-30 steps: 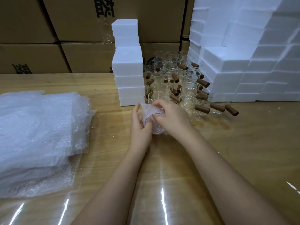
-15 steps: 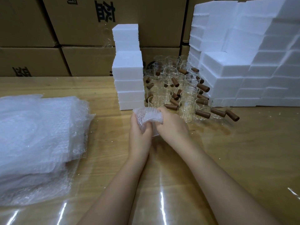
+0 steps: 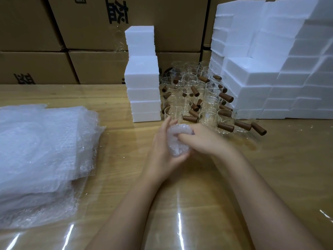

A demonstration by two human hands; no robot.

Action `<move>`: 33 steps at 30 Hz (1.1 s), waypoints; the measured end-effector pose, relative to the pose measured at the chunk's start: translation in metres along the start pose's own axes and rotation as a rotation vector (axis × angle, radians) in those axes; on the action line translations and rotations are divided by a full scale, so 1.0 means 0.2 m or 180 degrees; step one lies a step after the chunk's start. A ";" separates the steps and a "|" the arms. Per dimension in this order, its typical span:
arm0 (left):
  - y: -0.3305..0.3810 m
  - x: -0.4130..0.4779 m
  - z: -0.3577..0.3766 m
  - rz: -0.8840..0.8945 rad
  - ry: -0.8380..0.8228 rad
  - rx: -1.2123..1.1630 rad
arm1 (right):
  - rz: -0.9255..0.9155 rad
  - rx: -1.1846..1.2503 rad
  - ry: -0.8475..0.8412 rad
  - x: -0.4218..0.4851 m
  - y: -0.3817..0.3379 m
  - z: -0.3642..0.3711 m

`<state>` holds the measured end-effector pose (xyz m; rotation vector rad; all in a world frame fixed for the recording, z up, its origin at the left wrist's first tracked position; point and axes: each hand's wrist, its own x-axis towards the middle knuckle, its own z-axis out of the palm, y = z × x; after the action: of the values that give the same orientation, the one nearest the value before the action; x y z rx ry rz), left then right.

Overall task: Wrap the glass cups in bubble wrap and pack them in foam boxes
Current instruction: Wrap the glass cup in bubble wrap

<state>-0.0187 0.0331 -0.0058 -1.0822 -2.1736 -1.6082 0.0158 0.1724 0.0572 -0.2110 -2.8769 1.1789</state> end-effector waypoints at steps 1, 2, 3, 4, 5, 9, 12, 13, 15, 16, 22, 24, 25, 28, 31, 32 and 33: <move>0.00 0.01 -0.01 -0.0266 0.0167 -0.0394 | -0.0143 0.0083 0.0024 0.00 -0.01 0.02; 0.00 0.02 -0.01 -0.0555 0.0377 -0.0696 | -0.0266 0.0116 0.0087 0.00 -0.03 0.05; 0.00 0.04 -0.02 -0.0841 0.0599 -0.0894 | -0.0396 0.0089 0.0213 0.00 -0.04 0.07; -0.01 0.05 -0.03 -0.1099 0.0800 -0.0982 | -0.0598 -0.0045 0.0417 0.00 -0.06 0.10; -0.02 0.05 -0.04 -0.1296 0.0932 -0.0960 | -0.0929 -0.0279 0.0698 0.00 -0.08 0.12; -0.03 0.05 -0.04 -0.1350 0.0712 -0.0221 | -0.2056 -0.1474 0.1438 -0.03 -0.10 0.20; -0.07 0.03 -0.04 -0.1162 0.0607 0.0109 | -0.1935 -0.1784 0.1269 -0.04 -0.08 0.23; -0.08 0.03 -0.03 -0.1179 0.0595 0.0112 | -0.1846 -0.1874 0.1180 -0.04 -0.08 0.23; -0.09 0.04 -0.01 -0.1222 0.0562 0.0065 | -0.1698 -0.2072 0.0993 -0.04 -0.10 0.23; -0.10 0.04 0.00 -0.1232 0.0530 0.0067 | -0.1614 -0.2160 0.0891 -0.03 -0.11 0.24; -0.14 0.05 0.02 -0.1281 0.0432 0.0110 | -0.1375 -0.2021 0.0554 -0.01 -0.11 0.26; -0.13 0.05 0.02 -0.1243 0.0411 0.0024 | -0.1378 -0.1940 0.0530 -0.01 -0.11 0.26; -0.12 0.06 0.02 -0.1228 0.0395 -0.0091 | -0.1397 -0.1904 0.0506 -0.01 -0.11 0.26; -0.07 0.06 0.01 -0.1223 0.0367 -0.0431 | -0.1502 -0.1867 0.0471 -0.01 -0.11 0.24; -0.07 0.05 -0.01 -0.1051 0.0204 -0.0106 | -0.1639 -0.1951 0.0939 -0.02 -0.09 0.22; -0.07 0.04 -0.01 -0.0995 0.0142 0.0008 | -0.1731 -0.1950 0.1232 -0.02 -0.08 0.21; -0.08 0.04 -0.01 -0.0984 0.0092 0.0055 | -0.1791 -0.1953 0.1413 -0.02 -0.07 0.20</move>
<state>-0.0351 0.0320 -0.0116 -0.7396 -2.4245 -1.7089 0.0158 0.1337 0.0392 0.2808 -2.5322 0.1233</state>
